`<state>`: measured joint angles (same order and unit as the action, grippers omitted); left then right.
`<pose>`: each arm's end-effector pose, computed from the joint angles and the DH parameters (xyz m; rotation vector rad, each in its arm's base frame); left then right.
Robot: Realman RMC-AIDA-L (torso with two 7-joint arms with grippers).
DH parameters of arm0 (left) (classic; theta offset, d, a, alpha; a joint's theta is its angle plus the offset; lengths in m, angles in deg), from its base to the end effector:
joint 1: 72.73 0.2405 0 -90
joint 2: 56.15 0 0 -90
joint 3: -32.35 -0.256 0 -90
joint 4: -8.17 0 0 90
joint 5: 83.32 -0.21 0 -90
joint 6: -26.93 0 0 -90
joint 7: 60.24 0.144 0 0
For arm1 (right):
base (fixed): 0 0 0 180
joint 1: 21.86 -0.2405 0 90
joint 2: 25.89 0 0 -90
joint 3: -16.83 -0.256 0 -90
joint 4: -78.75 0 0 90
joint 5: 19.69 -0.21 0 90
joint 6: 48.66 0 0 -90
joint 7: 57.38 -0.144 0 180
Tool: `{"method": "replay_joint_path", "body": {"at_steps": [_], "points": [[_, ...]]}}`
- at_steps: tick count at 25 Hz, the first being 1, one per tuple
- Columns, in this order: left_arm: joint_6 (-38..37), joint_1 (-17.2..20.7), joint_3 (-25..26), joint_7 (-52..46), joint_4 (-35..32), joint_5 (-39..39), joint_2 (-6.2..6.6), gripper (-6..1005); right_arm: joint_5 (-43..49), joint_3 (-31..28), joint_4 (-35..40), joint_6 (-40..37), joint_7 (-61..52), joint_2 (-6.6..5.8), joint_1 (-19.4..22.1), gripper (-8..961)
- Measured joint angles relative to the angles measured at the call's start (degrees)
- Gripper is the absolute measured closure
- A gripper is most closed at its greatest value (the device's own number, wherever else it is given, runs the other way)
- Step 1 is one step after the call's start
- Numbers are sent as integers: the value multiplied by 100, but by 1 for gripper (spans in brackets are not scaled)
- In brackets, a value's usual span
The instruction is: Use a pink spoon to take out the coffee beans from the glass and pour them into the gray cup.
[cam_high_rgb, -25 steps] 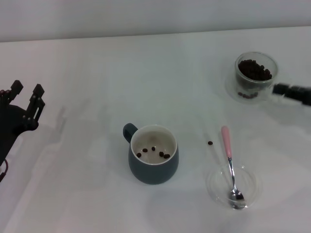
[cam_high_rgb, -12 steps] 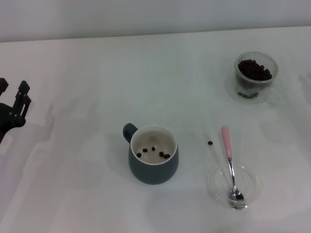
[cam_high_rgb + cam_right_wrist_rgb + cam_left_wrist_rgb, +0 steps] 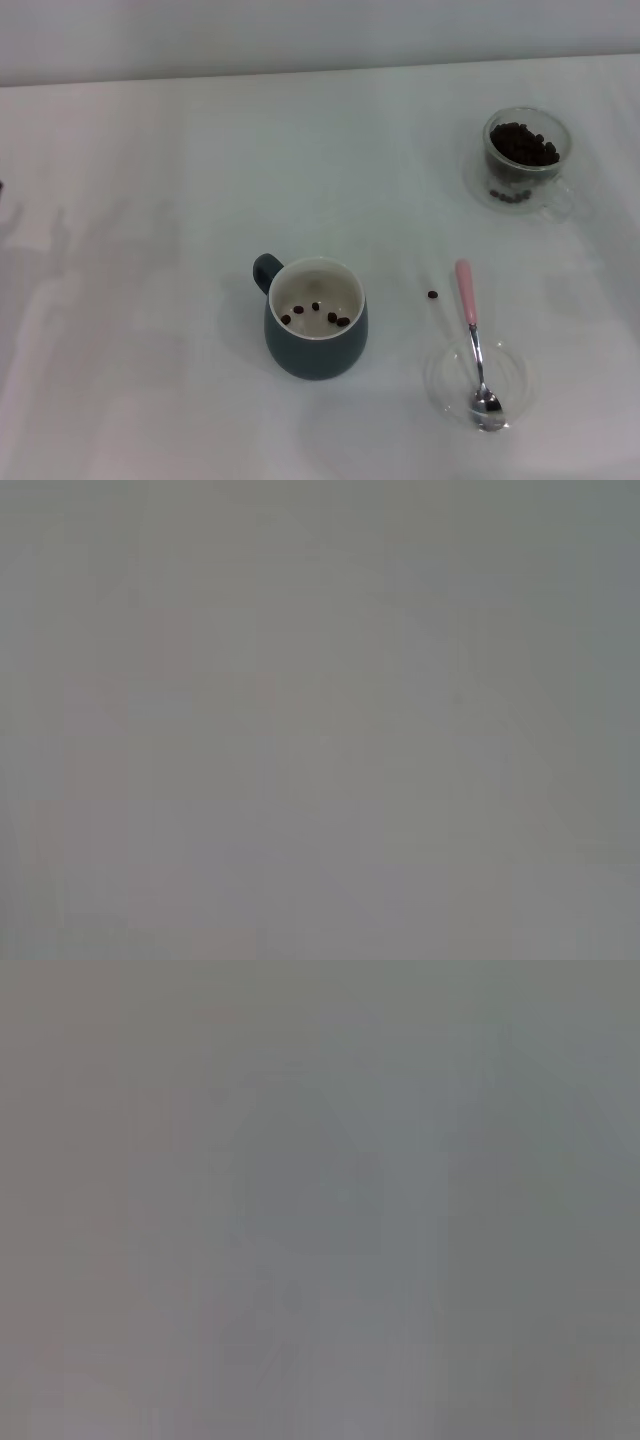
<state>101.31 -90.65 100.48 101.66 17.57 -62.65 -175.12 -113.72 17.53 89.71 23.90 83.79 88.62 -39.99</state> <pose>-0.3380 0.2929 -0.0073 -1.6341 -0.5503 -0.8260 0.4139 0.2804 0.0828 -1.4671 0.7191 0.7214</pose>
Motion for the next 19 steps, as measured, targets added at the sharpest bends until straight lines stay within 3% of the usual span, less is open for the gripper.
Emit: {"method": "replay_joint_path", "body": {"at_steps": [11, 19], "points": [[26, -101, 379, 4, -351, 26, 32, 493, -470, -10, -248, -108, 877, 12, 215, 693], [298, -126, 471, 9, -480, 76, 30, 369, -508, -90, -67, -536, 1102, -4, 141, 692]]}}
